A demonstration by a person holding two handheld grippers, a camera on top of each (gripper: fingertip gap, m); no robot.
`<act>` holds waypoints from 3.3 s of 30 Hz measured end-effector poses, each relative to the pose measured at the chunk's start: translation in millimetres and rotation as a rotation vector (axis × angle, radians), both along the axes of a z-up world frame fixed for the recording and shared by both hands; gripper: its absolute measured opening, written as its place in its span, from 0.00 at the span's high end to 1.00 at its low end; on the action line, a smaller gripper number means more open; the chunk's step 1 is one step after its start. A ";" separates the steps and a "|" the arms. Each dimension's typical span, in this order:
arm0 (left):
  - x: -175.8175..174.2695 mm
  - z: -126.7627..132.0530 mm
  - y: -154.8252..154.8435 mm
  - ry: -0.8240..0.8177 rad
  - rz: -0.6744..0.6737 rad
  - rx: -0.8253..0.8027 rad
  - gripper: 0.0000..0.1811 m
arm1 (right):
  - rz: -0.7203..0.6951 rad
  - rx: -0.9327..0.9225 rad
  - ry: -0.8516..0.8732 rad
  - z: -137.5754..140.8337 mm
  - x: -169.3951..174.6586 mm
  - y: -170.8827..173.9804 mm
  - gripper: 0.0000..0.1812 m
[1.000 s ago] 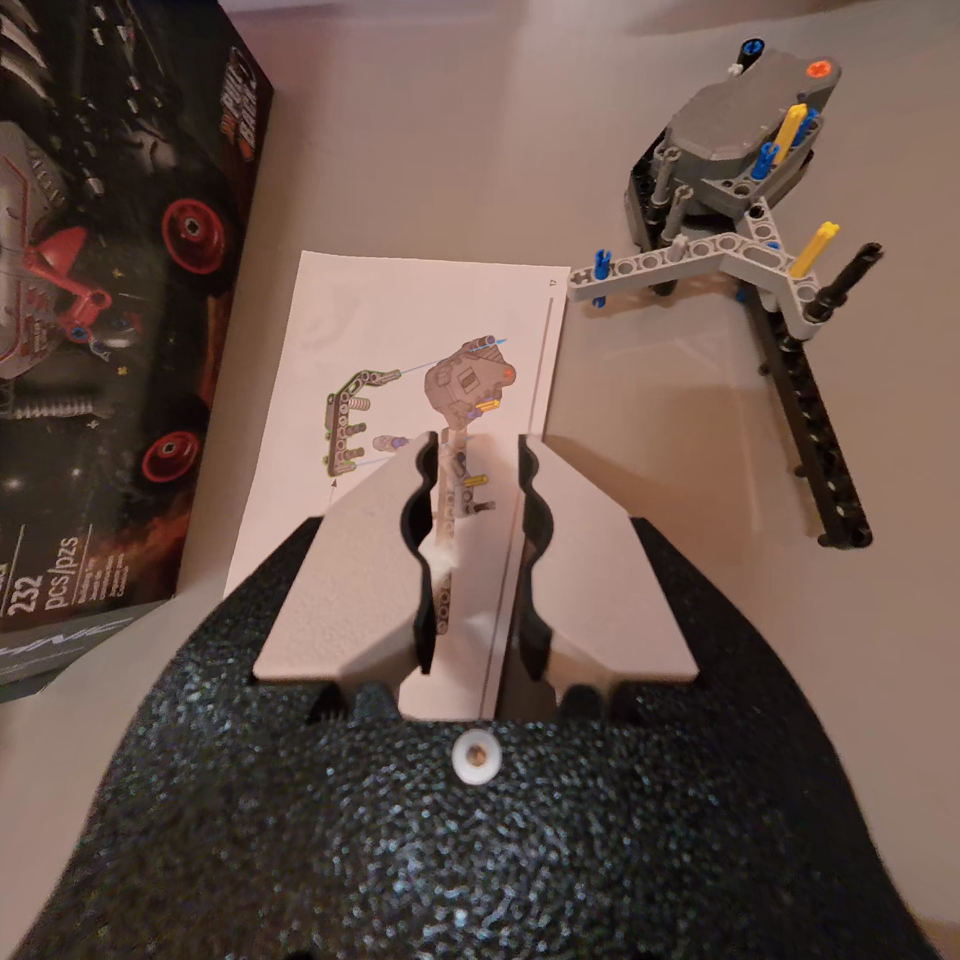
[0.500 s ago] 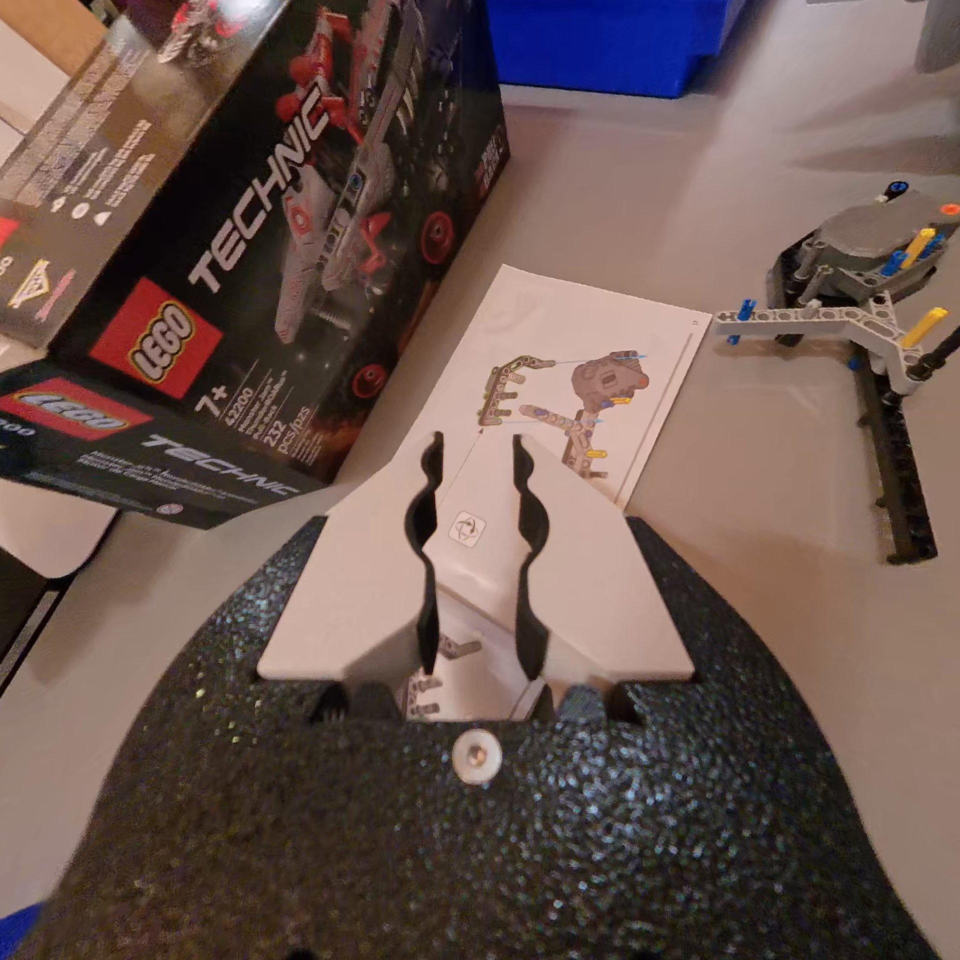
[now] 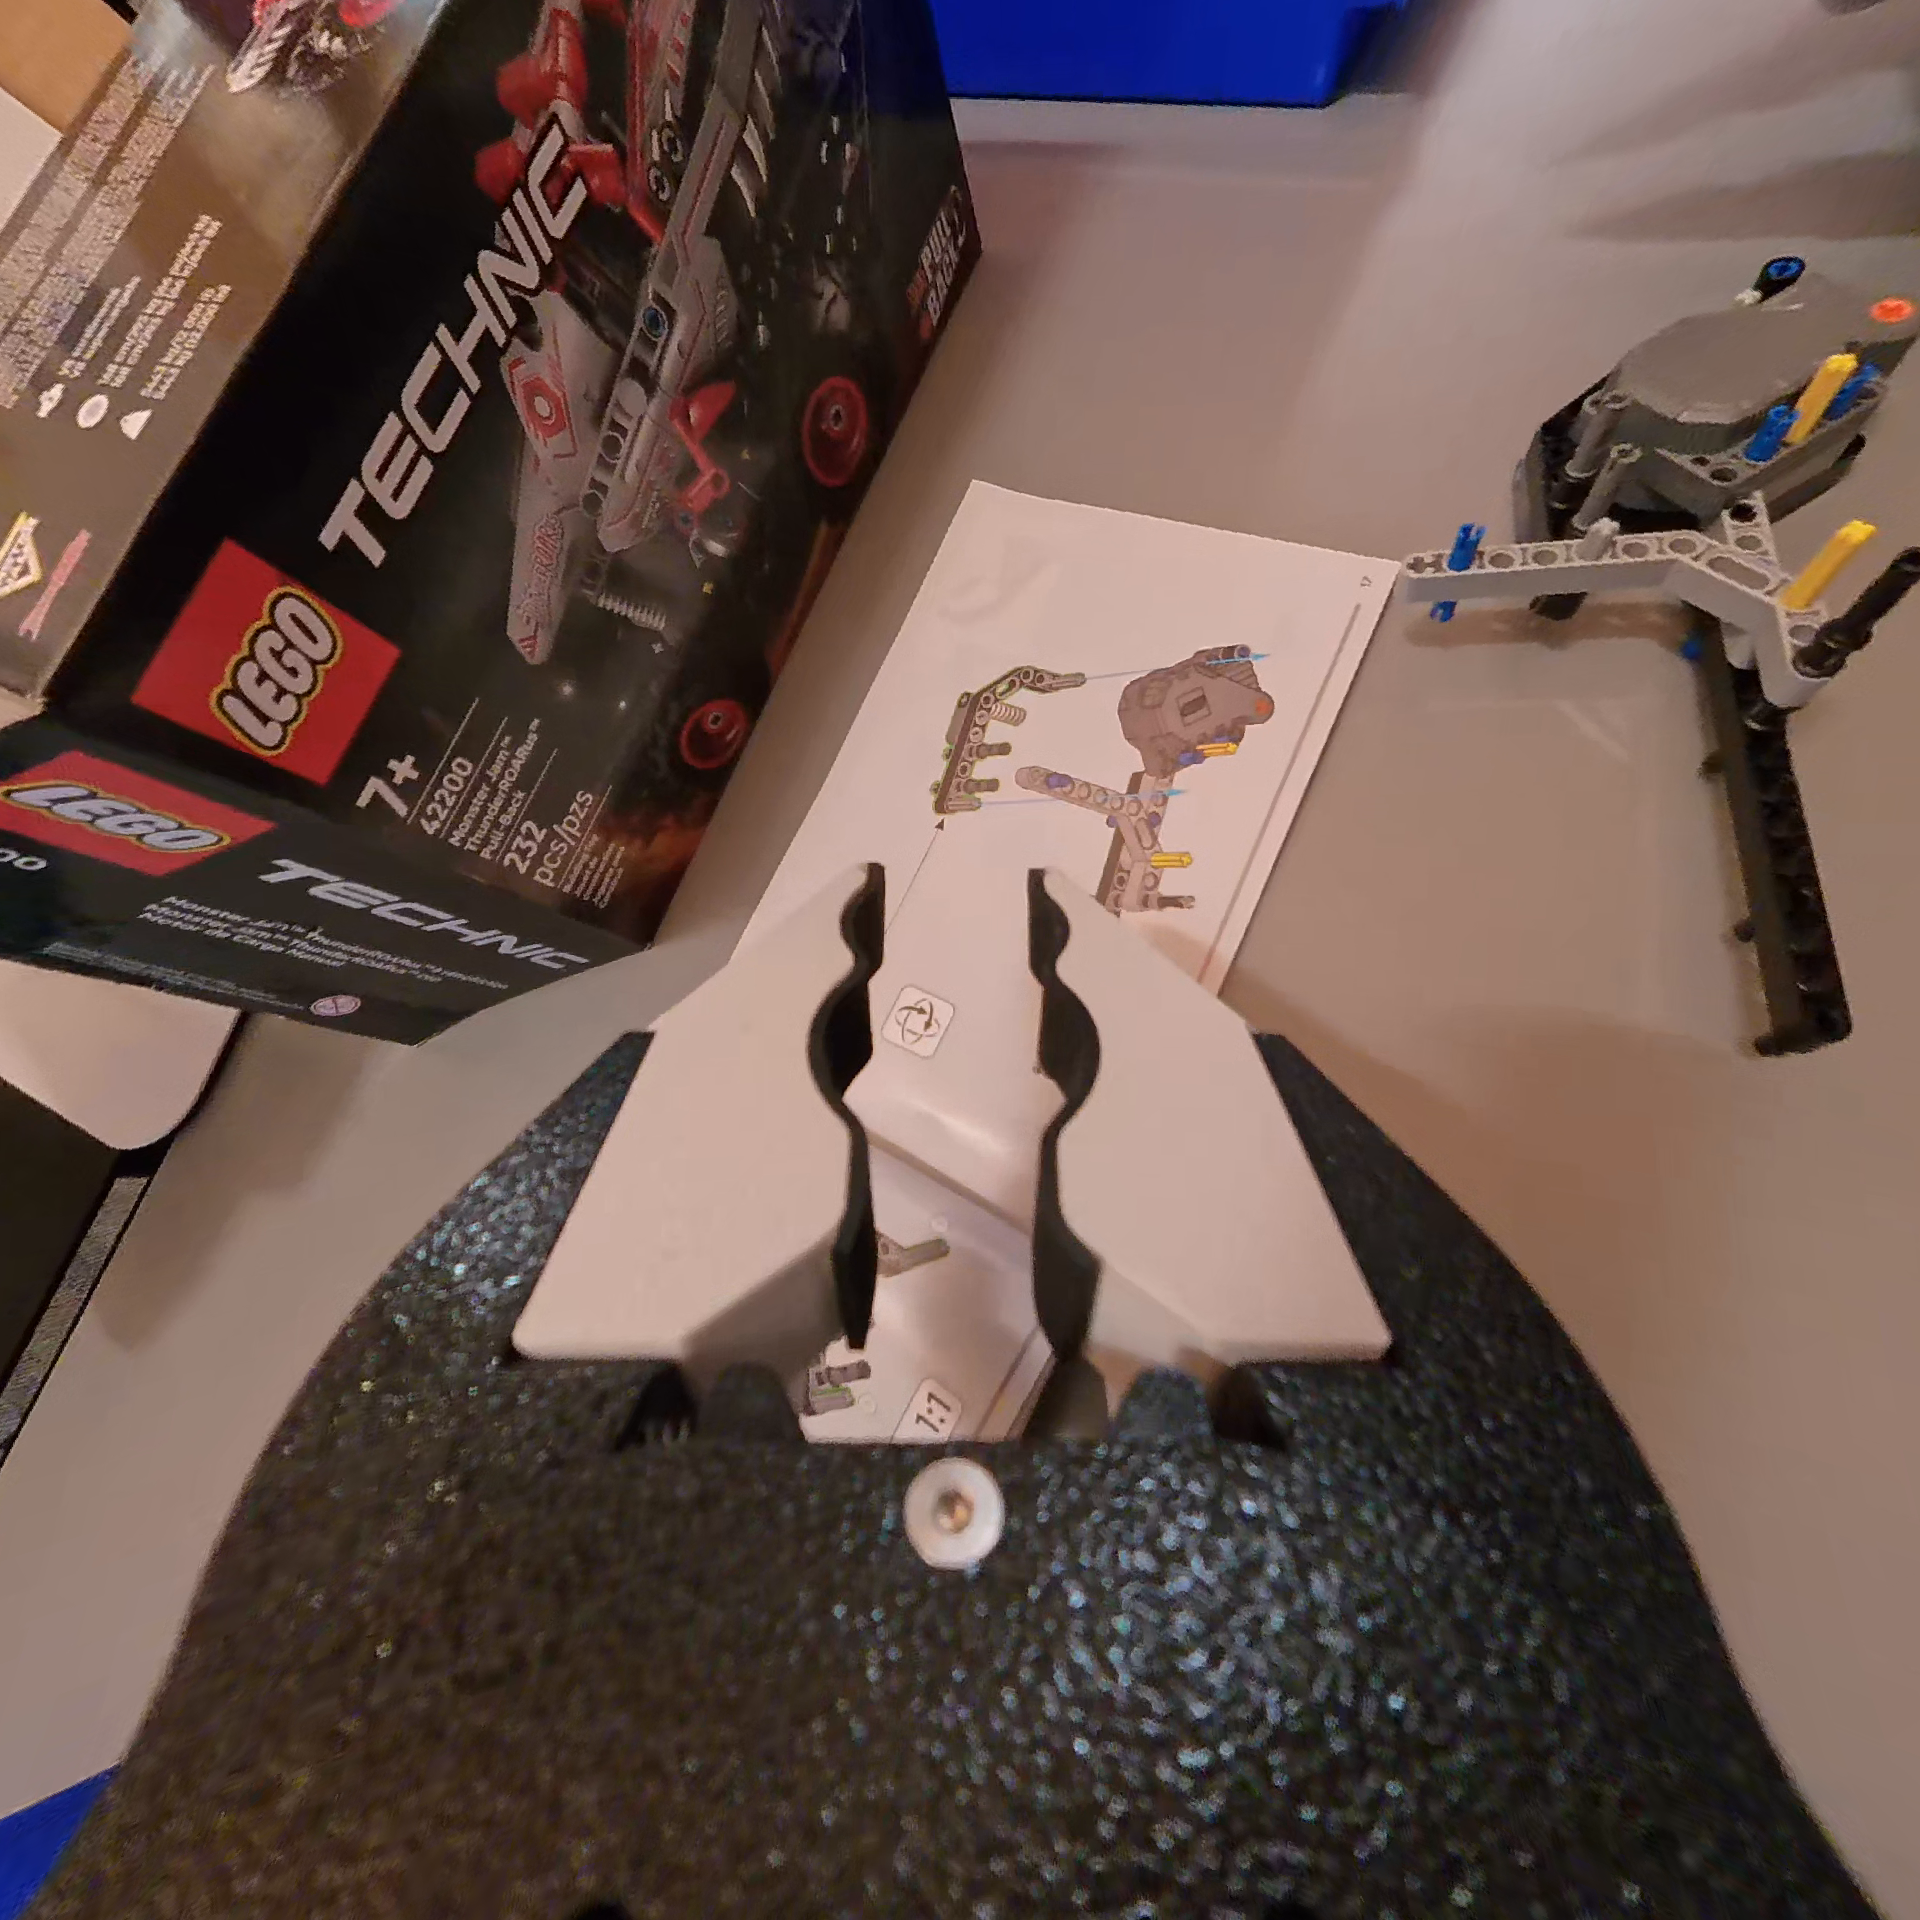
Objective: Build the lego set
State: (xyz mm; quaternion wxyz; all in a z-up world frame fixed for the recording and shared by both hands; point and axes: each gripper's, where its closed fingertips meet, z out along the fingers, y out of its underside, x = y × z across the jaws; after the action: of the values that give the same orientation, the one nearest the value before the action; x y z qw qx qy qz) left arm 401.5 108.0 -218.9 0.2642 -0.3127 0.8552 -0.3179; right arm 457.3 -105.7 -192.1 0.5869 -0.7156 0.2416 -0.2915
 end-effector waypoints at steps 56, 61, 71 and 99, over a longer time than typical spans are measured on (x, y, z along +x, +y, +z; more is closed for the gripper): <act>8.1 26.8 12.8 -0.055 -0.007 -0.009 0.87 | -0.017 -0.131 -0.033 -11.6 0.6 4.6 0.91; 7.6 26.3 12.1 -0.053 -0.011 -0.005 0.87 | -0.026 -0.126 -0.037 -10.6 1.6 2.9 0.91; -4.7 8.7 -6.3 0.048 -0.094 -0.004 0.84 | -0.028 -0.135 -0.040 -11.4 1.7 3.1 0.91; -24.3 -59.3 -54.3 0.216 -0.307 0.087 0.76 | -0.020 -0.146 -0.039 -13.0 0.9 4.5 0.91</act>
State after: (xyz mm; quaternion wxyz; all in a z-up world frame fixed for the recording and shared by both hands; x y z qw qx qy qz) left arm 377.2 53.7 -278.2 0.1323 -0.1992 0.9292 -0.2816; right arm 458.2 -101.1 -205.0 0.5348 -0.7484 0.2152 -0.3280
